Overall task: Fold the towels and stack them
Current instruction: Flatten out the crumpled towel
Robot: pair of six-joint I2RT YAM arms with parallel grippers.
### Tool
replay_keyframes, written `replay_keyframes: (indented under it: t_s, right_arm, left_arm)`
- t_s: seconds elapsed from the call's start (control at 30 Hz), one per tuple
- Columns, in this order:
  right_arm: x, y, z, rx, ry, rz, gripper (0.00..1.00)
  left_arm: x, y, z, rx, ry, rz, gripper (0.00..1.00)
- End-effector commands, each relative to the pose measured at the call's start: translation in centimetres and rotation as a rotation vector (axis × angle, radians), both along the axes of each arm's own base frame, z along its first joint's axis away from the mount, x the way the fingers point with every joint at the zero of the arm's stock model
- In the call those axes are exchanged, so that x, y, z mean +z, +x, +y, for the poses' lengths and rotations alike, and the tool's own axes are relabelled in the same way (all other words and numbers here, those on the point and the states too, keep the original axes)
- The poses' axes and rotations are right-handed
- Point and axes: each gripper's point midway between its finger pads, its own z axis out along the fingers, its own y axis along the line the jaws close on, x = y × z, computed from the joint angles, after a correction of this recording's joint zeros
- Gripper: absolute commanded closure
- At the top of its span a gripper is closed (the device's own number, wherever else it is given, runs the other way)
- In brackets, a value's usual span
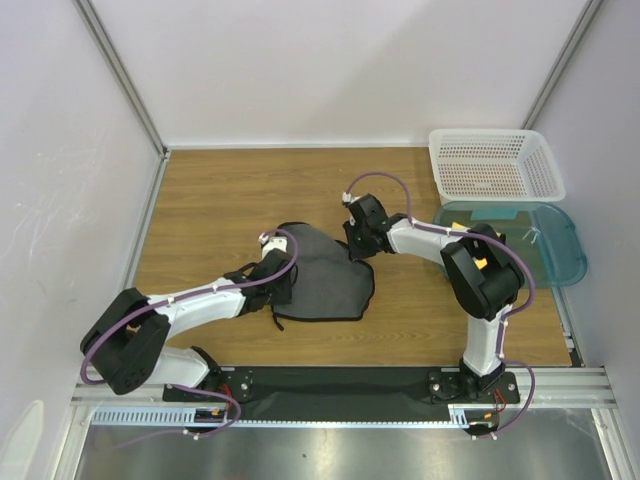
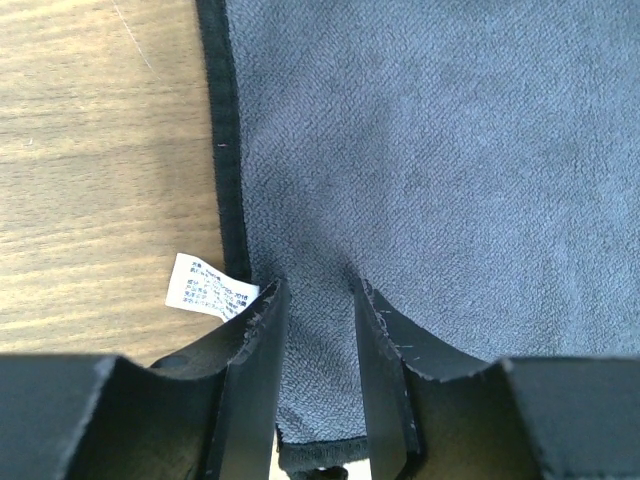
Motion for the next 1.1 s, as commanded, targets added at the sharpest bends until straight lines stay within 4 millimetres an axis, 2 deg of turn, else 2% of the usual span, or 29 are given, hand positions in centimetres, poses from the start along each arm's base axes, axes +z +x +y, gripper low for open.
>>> replay_keyframes:
  t_s: [0.0,0.07,0.1,0.33,0.5,0.7,0.83,0.93,0.97,1.07]
  right_arm:
    - [0.5,0.7,0.9,0.022,-0.001,-0.024,0.81]
    - [1.0,0.9,0.7,0.013,-0.005,-0.033,0.91]
    - [1.2,1.4,0.1,-0.021,-0.02,-0.051,1.0]
    - [3.4,4.2,-3.9,-0.208,-0.006,-0.123,1.0]
    - [3.6,5.4,-6.9,-0.308,-0.026,-0.152,1.0]
    - [3.0,4.5,-8.4,-0.359,-0.042,-0.128,1.0]
    - [2.4,3.0,-8.6,-0.35,-0.037,-0.079,1.0]
    - [2.8,2.3,-8.3,-0.31,-0.03,-0.065,0.85]
    - [3.0,2.5,-8.2,-0.3,-0.025,-0.077,0.71]
    - [5.3,3.8,-7.3,-0.245,0.013,-0.148,0.57]
  left_arm:
    - [-2.5,-3.5,2.6,0.004,0.095,0.129,0.61]
    - [-2.5,-3.5,2.7,0.008,0.096,0.126,0.61]
    - [-2.4,-3.5,2.7,0.008,0.095,0.125,0.61]
    - [-2.6,-3.7,3.1,0.02,0.104,0.128,0.61]
    - [-2.6,-3.9,3.3,0.032,0.105,0.131,0.61]
    - [-2.2,-4.1,3.5,0.044,0.099,0.126,0.61]
    - [-2.2,-4.3,3.4,0.036,0.083,0.128,0.61]
    - [-2.3,-4.4,2.7,0.005,0.058,0.134,0.61]
    - [-2.4,-4.5,2.4,-0.01,0.053,0.14,0.6]
    - [-2.5,-4.6,2.0,-0.035,0.064,0.144,0.6]
